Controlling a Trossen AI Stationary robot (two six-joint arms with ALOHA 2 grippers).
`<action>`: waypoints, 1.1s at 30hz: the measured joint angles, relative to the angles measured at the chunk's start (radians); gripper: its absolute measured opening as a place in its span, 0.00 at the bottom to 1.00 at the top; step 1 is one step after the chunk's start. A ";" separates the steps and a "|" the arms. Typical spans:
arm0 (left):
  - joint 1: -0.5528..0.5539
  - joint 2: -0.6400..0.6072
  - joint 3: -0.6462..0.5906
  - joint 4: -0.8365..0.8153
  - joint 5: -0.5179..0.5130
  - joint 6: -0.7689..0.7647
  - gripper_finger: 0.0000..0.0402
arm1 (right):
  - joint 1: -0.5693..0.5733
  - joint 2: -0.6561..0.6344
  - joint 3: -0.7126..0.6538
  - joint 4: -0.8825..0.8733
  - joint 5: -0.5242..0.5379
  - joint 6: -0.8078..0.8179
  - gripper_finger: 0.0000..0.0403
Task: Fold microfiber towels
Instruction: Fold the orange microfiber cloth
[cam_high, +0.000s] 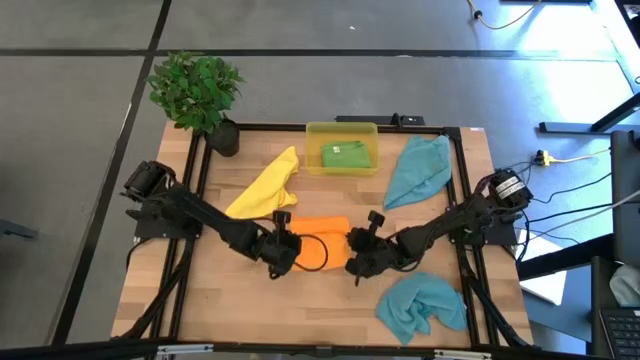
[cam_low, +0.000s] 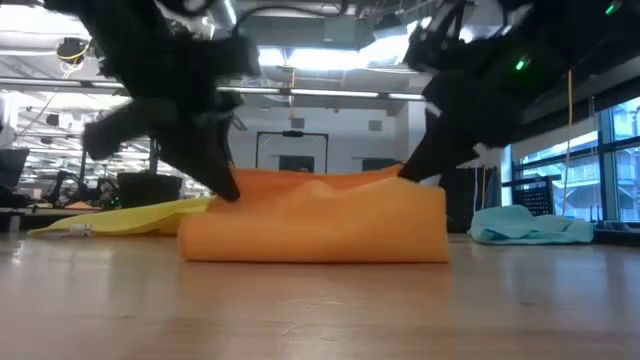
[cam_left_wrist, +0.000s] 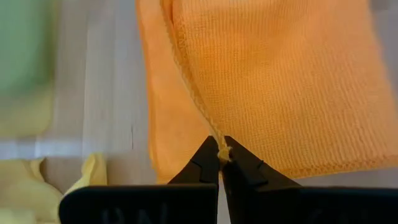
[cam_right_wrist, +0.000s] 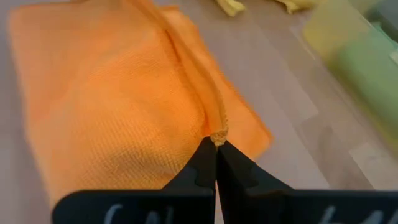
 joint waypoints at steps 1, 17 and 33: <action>0.013 0.000 -0.011 0.014 0.004 0.001 0.00 | -0.012 0.000 -0.011 0.011 -0.003 0.002 0.00; 0.129 0.000 -0.108 0.123 0.027 0.003 0.01 | -0.137 0.000 -0.114 0.171 -0.086 -0.030 0.02; 0.131 -0.006 -0.105 0.116 -0.030 0.079 0.18 | -0.144 0.000 -0.085 0.159 -0.042 -0.083 0.24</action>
